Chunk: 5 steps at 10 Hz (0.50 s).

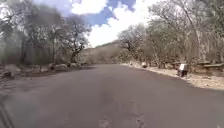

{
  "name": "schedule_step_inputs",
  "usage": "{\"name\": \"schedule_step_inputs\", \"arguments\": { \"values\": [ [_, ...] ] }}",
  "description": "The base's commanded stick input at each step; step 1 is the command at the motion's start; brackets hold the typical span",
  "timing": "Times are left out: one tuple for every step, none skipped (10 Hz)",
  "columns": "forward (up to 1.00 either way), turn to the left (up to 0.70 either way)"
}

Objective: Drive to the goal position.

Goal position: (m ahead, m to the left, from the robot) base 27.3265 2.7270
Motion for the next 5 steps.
{"name": "schedule_step_inputs", "arguments": {
  "values": [
    [0.7,0.0],
    [0.7,0.0],
    [0.7,0.0],
    [0.7,0.0],
    [0.7,0.0]
  ]
}}
